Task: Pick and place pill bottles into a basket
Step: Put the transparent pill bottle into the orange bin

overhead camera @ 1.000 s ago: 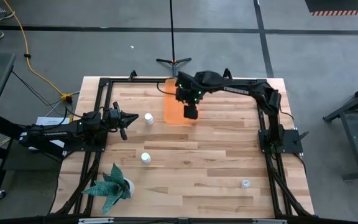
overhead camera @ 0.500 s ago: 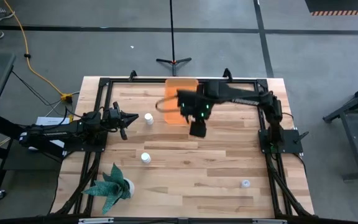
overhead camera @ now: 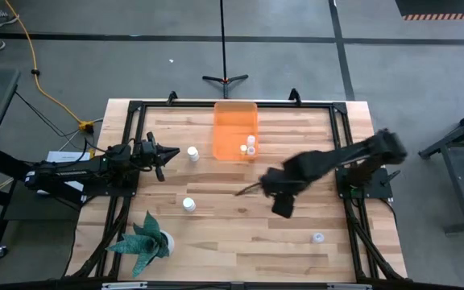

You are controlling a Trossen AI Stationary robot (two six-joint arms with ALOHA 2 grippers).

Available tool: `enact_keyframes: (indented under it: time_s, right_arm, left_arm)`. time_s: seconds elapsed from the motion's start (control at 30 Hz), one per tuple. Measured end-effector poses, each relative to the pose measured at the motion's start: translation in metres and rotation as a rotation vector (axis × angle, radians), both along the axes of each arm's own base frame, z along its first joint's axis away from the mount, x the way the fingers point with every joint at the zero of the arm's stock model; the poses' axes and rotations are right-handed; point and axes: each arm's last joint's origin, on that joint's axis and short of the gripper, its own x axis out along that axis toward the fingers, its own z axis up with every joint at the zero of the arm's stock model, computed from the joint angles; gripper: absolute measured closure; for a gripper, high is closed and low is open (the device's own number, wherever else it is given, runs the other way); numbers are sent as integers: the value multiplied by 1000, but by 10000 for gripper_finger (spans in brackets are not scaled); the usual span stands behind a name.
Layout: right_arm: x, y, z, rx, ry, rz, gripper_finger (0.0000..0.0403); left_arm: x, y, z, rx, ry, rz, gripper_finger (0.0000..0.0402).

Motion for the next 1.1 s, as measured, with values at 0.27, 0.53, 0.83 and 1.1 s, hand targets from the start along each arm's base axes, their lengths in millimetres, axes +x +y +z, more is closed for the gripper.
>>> enact_keyframes:
  time_s: [0.27,0.53,0.83,1.1]
  right_arm:
    - [-79,41,-27,74,-21,-208,244]
    - [-91,93,-41,51,-230,9,273]
    - [-95,124,-71,76,-98,-27,222]
    - [-97,128,-84,49,17,-31,138]
  left_arm:
    - [0,0,0,0,0,0,339]
    - [0,0,0,0,0,0,339]
    - [0,0,0,0,0,0,339]
    - [0,0,0,0,0,0,339]
